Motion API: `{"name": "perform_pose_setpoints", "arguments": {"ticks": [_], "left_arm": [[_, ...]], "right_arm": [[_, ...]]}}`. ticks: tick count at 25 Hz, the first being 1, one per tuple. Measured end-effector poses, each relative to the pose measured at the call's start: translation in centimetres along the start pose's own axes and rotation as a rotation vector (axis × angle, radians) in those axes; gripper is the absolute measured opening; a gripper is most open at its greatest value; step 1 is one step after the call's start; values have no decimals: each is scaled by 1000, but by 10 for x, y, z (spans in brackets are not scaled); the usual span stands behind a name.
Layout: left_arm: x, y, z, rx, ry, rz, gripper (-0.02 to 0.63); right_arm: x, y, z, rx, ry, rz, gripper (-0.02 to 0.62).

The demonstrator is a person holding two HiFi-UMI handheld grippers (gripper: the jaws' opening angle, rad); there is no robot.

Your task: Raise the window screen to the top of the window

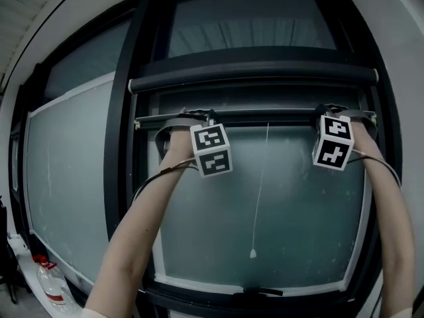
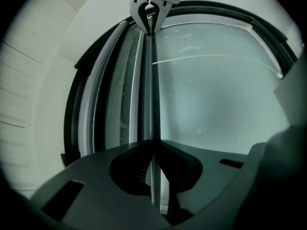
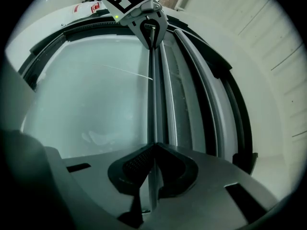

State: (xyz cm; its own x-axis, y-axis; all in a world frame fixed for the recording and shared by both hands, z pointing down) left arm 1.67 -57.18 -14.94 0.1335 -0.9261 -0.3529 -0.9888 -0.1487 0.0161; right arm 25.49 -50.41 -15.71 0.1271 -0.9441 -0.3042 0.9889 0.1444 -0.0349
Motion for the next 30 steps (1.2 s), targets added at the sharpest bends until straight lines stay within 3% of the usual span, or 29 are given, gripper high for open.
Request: {"name": "perform_pose_setpoints", "arguments": {"ticks": [7, 22, 26, 30], "left_arm": [[8, 1, 15, -23, -114, -9, 17], [25, 2, 56, -58, -231, -42, 20], [29, 4, 73, -81, -234, -47, 23], [30, 5, 79, -71, -215, -51, 26]], "right_arm": [[8, 2, -16, 19, 93, -4, 18], [25, 7, -53, 53, 248, -16, 18], [29, 4, -67, 33, 285, -22, 18], [33, 6, -74, 30, 260, -30, 21]]}}
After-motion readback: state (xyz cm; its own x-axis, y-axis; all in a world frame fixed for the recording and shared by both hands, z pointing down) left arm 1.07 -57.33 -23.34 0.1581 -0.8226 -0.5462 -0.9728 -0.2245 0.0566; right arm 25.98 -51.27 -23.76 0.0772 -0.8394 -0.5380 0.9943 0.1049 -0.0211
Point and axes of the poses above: the fingertips, and each gripper's own axes: x forward along the fingers, z to its left, y out of its underside, the point moved 9 cm from there along -x, backward along the fingers, and after that the axes turned 3 degrees about z, right-handed, at the moved point
